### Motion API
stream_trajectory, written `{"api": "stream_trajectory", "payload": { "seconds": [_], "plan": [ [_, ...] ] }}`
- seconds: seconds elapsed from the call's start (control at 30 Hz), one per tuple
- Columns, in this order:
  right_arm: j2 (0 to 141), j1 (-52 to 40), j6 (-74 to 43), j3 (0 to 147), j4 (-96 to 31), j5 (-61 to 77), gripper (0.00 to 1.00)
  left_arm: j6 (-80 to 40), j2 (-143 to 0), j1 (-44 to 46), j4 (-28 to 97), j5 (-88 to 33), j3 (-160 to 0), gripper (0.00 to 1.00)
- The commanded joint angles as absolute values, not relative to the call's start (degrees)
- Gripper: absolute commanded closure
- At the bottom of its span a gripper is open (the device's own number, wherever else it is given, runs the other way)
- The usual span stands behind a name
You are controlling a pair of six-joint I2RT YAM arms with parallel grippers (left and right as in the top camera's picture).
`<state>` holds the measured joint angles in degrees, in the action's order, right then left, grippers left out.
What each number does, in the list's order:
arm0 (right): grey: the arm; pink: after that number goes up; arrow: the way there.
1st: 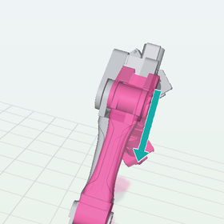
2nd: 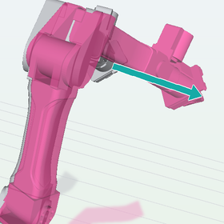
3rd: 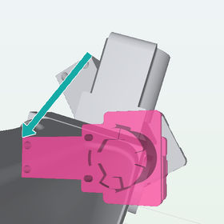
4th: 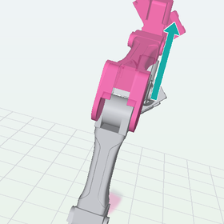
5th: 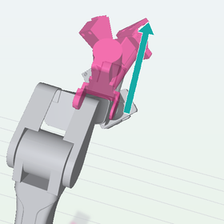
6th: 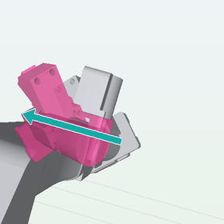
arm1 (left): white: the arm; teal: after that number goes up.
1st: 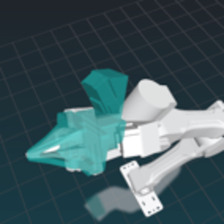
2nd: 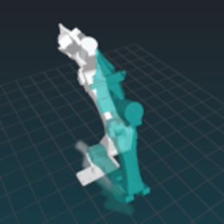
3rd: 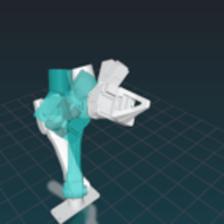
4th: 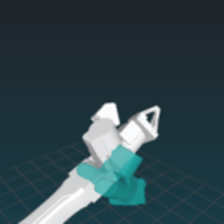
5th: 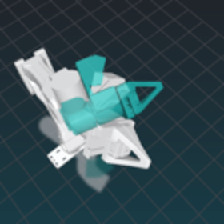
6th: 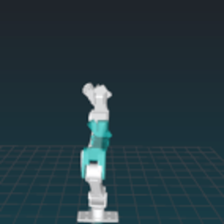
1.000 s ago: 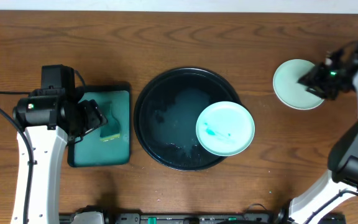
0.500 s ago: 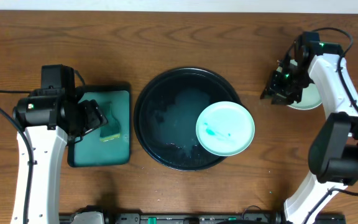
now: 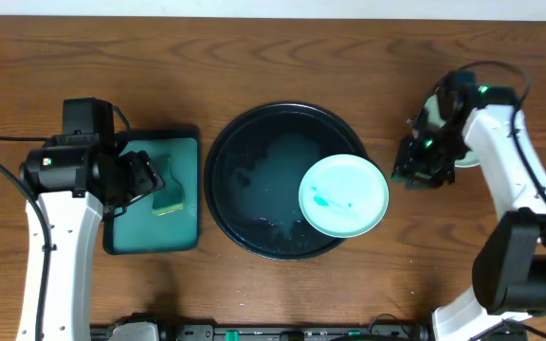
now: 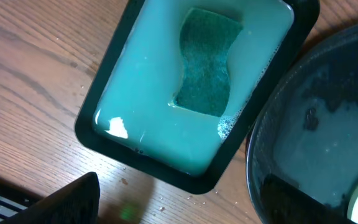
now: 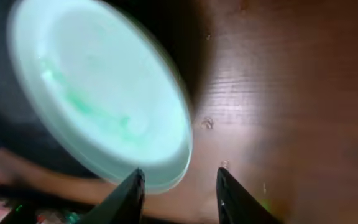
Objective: Clean dirty plates on tray and stack at the side
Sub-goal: 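Move the right gripper to the last pale green plate and grip its rim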
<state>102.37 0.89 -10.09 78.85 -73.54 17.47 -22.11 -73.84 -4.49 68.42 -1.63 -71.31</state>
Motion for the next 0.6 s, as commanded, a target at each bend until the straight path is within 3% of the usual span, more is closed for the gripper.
{"api": "stream_trajectory", "payload": {
  "seconds": [0.0, 0.1, 0.33, 0.57],
  "plan": [
    [102.74, 0.54, -10.59, 70.26, -66.24, 18.37, 0.65, -20.99, -74.13, -4.69, 68.01, -2.61, -70.57, 0.17],
    [102.76, 0.54, -9.06, 67.72, -60.18, 20.75, 0.63, -20.99, -74.13, -4.69, 67.88, -2.61, -70.57, 0.17],
    [102.89, 0.4, -7.99, 66.92, -51.68, 21.5, 0.48, -20.99, -74.13, -4.69, 67.85, -2.61, -70.57, 0.17],
    [103.88, -0.89, -6.09, 65.23, -47.46, 24.18, 0.51, -20.99, -74.13, -4.69, 67.88, -2.61, -70.57, 0.17]
  ]
}}
